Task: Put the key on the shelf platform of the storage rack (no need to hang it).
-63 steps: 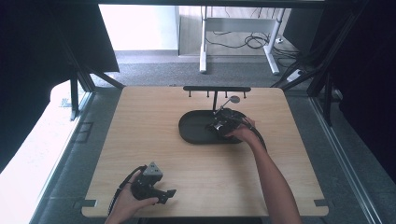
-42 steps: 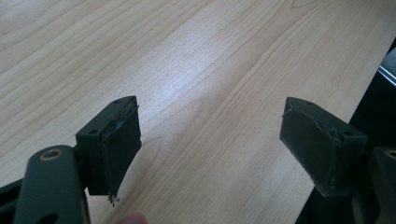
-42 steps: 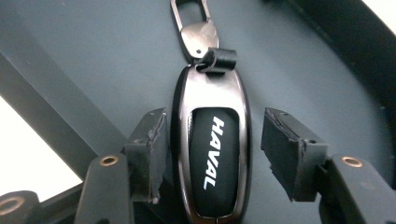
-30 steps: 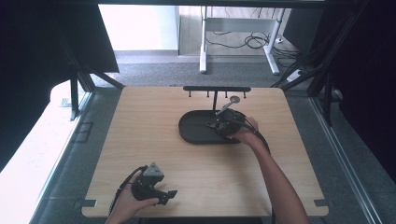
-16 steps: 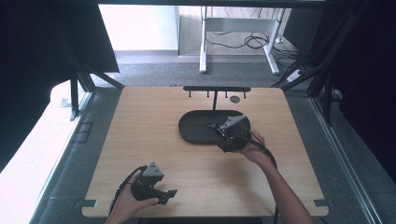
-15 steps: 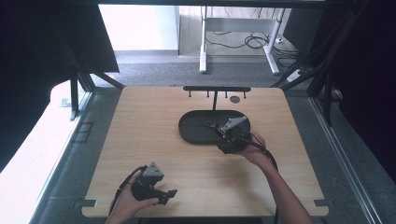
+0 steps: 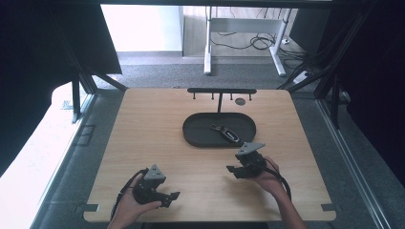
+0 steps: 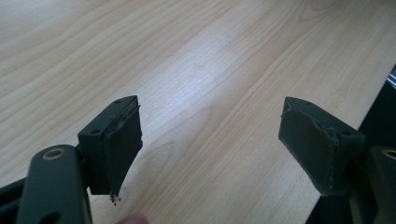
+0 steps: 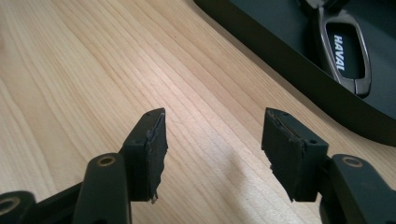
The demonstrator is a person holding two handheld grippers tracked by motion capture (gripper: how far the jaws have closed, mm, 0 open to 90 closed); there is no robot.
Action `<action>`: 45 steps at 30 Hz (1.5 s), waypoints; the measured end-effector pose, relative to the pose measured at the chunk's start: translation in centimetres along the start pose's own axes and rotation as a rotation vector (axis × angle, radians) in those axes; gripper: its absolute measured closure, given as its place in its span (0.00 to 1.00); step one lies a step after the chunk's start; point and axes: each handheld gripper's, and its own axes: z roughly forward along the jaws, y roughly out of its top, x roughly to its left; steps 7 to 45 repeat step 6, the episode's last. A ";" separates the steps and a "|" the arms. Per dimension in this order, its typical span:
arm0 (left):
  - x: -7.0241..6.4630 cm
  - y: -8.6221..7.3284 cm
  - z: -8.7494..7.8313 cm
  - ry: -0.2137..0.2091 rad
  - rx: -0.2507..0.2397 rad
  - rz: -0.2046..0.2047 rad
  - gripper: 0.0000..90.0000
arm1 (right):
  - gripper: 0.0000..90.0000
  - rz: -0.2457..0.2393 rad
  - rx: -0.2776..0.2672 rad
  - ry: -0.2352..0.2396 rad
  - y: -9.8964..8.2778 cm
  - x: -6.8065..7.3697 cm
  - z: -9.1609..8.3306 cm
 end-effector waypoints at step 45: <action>0.1 0.0 -0.4 0.021 -0.030 -0.001 0.24 | 0.42 0.008 0.012 -0.053 -1.3 -0.3 0.0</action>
